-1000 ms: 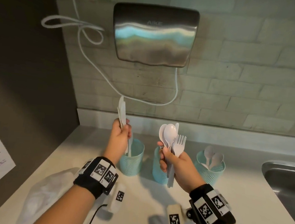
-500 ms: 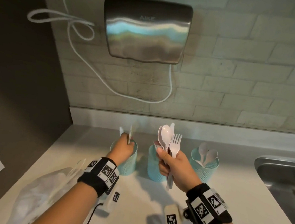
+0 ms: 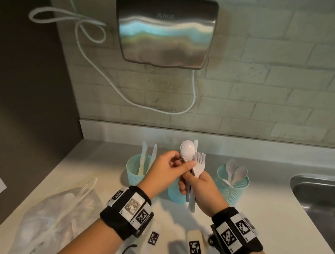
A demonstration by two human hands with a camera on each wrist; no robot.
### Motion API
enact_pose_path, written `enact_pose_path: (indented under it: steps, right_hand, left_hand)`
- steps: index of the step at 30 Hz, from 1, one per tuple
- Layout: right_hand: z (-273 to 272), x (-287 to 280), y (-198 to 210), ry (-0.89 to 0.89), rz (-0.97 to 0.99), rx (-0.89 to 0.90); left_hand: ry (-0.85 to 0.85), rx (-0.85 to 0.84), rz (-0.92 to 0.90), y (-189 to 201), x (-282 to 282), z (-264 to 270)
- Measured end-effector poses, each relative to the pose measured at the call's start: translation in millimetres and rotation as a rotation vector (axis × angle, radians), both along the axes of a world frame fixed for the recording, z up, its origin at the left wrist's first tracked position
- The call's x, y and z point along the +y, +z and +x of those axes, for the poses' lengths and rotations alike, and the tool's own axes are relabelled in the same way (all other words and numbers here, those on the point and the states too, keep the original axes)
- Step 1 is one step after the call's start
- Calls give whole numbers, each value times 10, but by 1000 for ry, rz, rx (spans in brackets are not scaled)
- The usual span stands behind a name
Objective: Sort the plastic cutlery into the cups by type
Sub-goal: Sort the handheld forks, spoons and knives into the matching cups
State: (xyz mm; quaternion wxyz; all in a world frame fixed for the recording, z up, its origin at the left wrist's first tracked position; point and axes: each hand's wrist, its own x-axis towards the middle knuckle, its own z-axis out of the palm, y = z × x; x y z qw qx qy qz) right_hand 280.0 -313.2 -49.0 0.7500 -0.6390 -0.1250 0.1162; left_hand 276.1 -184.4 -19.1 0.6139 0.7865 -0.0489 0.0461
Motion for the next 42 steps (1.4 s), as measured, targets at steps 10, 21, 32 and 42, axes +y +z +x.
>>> enact_pose_path:
  steps: [10,21,32,42]
  right_hand:
    - [-82,-358,89,-27,19,-45]
    - [-169,-1122,-18,-278,58,106]
    - [-148,-1577,63,-265,322,128]
    - [-96,-1276,93,-237,-4,53]
  left_hand:
    - [-44,17,-265,61,-297,109]
    - [-3,-117,-484,291,-992,494]
    - [-170,84,139,-291,-1584,932]
    - [-241,39,-67,-37,-1279,586]
